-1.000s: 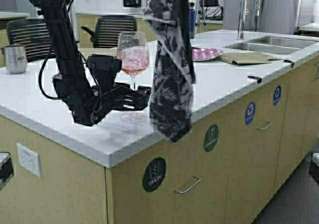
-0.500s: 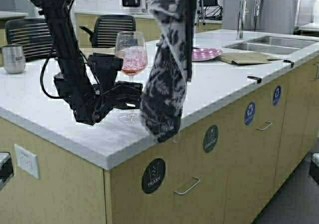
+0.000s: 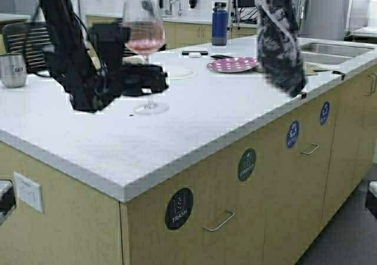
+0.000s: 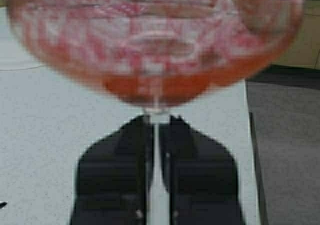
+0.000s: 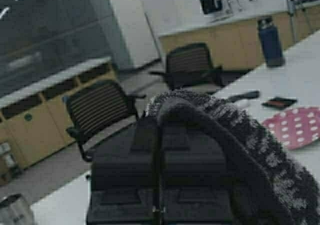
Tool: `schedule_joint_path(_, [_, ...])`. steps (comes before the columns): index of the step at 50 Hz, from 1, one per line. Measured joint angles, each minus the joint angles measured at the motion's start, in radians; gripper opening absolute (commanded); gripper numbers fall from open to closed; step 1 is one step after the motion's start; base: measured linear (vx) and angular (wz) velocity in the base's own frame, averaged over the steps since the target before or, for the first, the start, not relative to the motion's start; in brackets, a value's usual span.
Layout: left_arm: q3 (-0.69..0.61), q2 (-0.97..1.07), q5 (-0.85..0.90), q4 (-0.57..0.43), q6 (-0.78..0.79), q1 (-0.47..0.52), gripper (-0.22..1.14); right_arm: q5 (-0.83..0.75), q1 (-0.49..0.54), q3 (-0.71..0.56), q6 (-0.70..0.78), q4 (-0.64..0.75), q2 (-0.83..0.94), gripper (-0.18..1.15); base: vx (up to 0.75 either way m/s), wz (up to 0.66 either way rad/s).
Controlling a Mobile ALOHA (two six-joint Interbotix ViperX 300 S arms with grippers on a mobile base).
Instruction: Get the cloth and wipe up the spill under the wine glass
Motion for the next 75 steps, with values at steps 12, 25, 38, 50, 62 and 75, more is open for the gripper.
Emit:
schedule_joint_path(12, [0.176,-0.212,0.003,0.0,-0.015,0.0,0.24,0.066,0.003,-0.19,0.008,-0.101,0.207,0.05,0.0,0.0])
schedule_joint_path(25, [0.301,-0.46,0.146,0.0,-0.098,-0.002,0.24,0.071,0.049,-0.219,0.041,-0.11,0.353,0.05,0.01,0.0])
schedule_joint_path(38, [0.321,-0.675,0.367,0.0,-0.121,-0.002,0.24,0.072,0.149,-0.235,0.049,-0.112,0.506,0.05,0.0,0.0])
schedule_joint_path(50, [0.307,-0.81,0.466,0.0,-0.121,-0.002,0.24,0.071,0.281,-0.245,0.051,-0.112,0.615,0.05,0.0,0.0])
schedule_joint_path(62, [0.256,-0.884,0.534,0.0,-0.12,-0.002,0.24,0.071,0.465,-0.284,0.071,-0.112,0.686,0.05,0.0,0.0])
schedule_joint_path(75, [0.222,-0.884,0.546,0.0,-0.118,-0.002,0.24,0.071,0.525,-0.337,0.077,-0.097,0.69,0.05,0.0,0.0])
